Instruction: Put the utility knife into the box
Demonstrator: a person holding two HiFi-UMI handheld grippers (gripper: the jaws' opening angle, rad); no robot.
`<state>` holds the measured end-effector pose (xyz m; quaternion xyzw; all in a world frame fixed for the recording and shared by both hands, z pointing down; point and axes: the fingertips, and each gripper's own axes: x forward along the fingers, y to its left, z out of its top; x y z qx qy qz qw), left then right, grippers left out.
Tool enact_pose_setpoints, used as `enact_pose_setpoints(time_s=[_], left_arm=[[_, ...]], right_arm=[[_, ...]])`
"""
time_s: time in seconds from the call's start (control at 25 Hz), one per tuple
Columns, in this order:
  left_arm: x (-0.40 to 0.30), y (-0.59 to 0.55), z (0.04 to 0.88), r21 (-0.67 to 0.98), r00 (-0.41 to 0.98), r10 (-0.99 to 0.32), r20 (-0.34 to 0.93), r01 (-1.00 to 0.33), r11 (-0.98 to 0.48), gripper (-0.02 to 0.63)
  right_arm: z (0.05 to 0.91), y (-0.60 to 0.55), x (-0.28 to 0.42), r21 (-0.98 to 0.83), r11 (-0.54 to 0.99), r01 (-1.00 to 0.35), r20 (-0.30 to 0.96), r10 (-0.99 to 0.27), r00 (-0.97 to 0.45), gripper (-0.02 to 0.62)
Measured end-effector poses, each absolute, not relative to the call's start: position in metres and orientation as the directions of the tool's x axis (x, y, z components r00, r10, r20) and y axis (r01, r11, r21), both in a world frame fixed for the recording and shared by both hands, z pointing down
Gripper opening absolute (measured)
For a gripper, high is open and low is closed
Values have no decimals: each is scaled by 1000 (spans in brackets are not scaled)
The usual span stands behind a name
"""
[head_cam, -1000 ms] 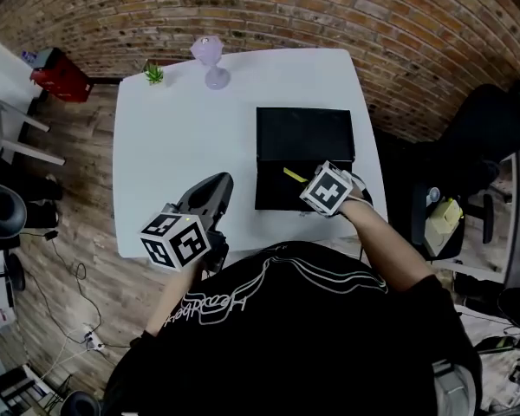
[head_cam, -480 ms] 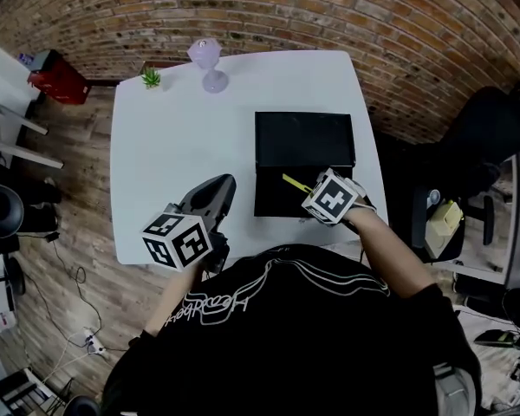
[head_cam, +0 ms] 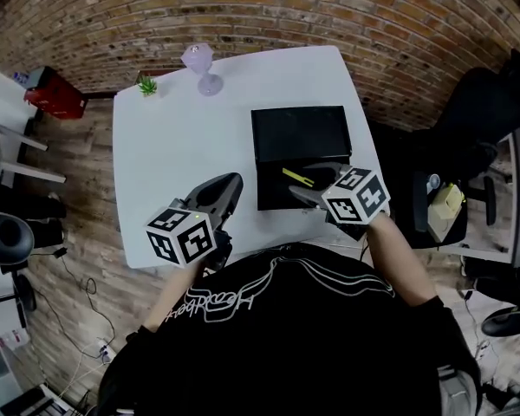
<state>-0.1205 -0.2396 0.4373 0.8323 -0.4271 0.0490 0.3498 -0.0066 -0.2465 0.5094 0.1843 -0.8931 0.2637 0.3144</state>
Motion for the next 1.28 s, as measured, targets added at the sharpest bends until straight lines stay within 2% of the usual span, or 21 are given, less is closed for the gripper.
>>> enact_pose_setpoints(time_s=[0.2,0.4,0.84,1.28], left_arm=[[-109,-228,403,518,678,-641,359,-716,-467,32],[-105,-210,372,505,717,-622,314,-682,-530,32],[-109,-165,348,466,754,-598,274,-648,-603,32],[-96,-147,340,444,783,-567,256,-616,-651,32]], right_arm=[[417,-235,-19,-382,798,-466,429,-293,-855,90],[381,-217,-19,-316,825,-469,339,-364,-867,3],[341,-169,-32,-364,847,-388,144,-360,-922,2],[334,-142,-28,-310,860,-407,151,-378,-914,2]])
